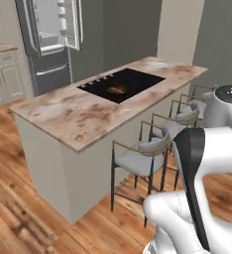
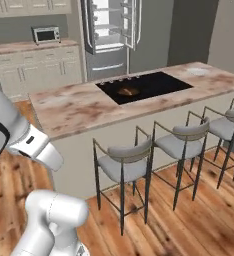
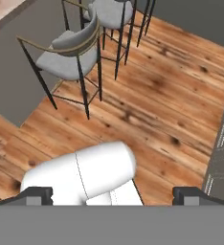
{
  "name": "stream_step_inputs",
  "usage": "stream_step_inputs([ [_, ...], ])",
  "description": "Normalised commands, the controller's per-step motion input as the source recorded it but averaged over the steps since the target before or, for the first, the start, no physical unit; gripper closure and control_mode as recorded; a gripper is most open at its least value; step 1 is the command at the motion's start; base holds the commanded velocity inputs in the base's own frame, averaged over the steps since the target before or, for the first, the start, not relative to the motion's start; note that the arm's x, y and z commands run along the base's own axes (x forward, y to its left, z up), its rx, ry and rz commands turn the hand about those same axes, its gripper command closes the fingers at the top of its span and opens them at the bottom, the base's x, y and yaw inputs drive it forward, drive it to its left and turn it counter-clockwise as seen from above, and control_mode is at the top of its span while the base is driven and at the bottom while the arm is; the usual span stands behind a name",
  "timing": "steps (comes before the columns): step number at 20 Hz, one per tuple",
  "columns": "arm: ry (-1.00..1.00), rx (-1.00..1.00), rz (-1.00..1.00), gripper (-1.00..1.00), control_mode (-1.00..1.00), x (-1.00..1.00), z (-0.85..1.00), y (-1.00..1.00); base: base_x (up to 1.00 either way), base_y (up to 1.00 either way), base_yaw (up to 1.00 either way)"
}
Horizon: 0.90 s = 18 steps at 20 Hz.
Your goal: Place the cold items (pear and sweet potato) from the fridge in one tupperware on the dining counter. Place the warm items (kebab skewer and hot dog) in the stove area in another tupperware.
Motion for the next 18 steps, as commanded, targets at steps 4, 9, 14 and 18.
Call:
stream_step_inputs([
  [4, 0.0, 0.0, 0.0, -1.0, 1.0, 0.0, 0.0, 0.0, 1.0, -0.41, 0.42],
  [9, 0.0, 0.0, 0.0, -1.0, 1.0, 0.0, 0.0, 0.0, 0.62, -0.71, 0.3],
  [14, 0.0, 0.0, 0.0, -1.0, 1.0, 0.0, 0.0, 0.0, 0.01, -0.82, 0.13],
  [18, 0.0, 0.0, 0.0, -1.0, 1.0, 0.0, 0.0, 0.0, 0.17, -0.75, 0.22],
])
